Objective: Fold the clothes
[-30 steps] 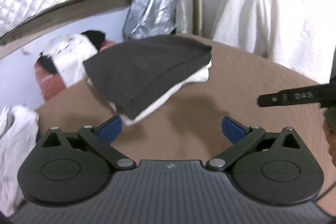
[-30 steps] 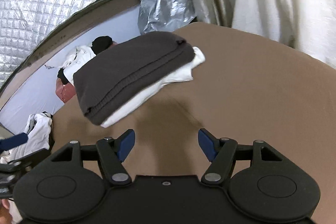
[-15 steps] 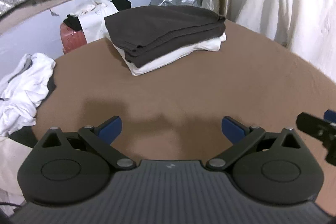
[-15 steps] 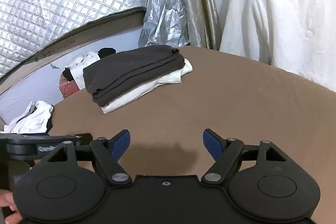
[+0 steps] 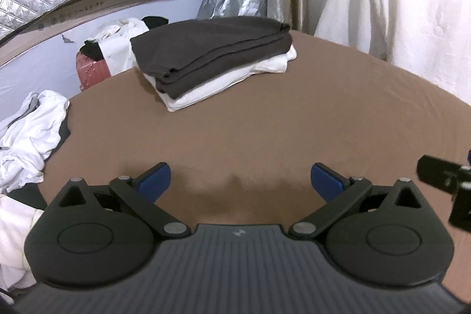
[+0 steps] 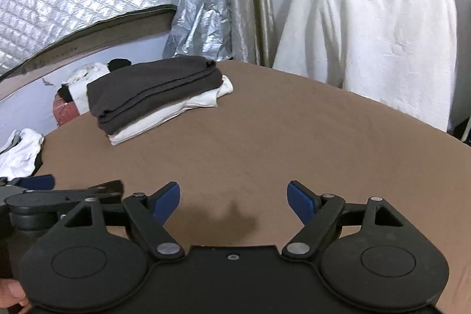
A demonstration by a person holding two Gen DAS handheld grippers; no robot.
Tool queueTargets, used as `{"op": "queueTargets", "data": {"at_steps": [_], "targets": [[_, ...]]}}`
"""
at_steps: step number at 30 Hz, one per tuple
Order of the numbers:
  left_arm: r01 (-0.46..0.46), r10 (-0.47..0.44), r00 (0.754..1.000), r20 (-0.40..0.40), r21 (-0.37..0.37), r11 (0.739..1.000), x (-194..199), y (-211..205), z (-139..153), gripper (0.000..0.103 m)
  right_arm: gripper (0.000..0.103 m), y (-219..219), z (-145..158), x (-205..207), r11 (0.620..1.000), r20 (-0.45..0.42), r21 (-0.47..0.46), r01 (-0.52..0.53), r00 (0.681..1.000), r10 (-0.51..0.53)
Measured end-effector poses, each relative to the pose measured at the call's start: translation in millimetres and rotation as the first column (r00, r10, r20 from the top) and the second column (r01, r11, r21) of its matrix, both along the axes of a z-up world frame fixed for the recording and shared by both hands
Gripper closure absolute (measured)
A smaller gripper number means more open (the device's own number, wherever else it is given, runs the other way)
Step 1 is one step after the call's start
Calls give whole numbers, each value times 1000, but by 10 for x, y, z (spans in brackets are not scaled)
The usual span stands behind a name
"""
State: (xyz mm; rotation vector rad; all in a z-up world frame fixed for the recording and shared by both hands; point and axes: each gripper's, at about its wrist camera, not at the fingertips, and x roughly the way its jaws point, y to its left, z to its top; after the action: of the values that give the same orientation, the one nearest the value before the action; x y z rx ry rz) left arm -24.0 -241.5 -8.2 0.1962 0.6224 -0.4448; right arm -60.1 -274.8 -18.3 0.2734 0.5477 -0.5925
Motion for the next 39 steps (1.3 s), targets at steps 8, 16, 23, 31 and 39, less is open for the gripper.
{"op": "queueTargets", "data": {"at_steps": [8, 16, 23, 31, 39], "targets": [[34, -34, 999, 11, -8, 999, -67, -22, -139, 0, 19, 73, -44, 44, 1000, 10, -15, -5, 1000, 5], [2, -3, 1000, -30, -32, 999, 25, 20, -197, 0, 18, 139, -127, 131, 999, -20, -37, -25, 1000, 24], [-18, 17, 999, -50, -23, 1000, 58, 16, -234, 0, 17, 180, -156, 170, 998, -20, -54, -25, 1000, 24], [-26, 25, 998, -51, -6, 1000, 70, 17, -256, 0, 17, 188, -172, 188, 998, -14, -52, -23, 1000, 23], [-20, 19, 998, -60, -6, 1000, 96, 8, -288, 0, 17, 168, -196, 194, 999, -20, -46, -15, 1000, 14]]}}
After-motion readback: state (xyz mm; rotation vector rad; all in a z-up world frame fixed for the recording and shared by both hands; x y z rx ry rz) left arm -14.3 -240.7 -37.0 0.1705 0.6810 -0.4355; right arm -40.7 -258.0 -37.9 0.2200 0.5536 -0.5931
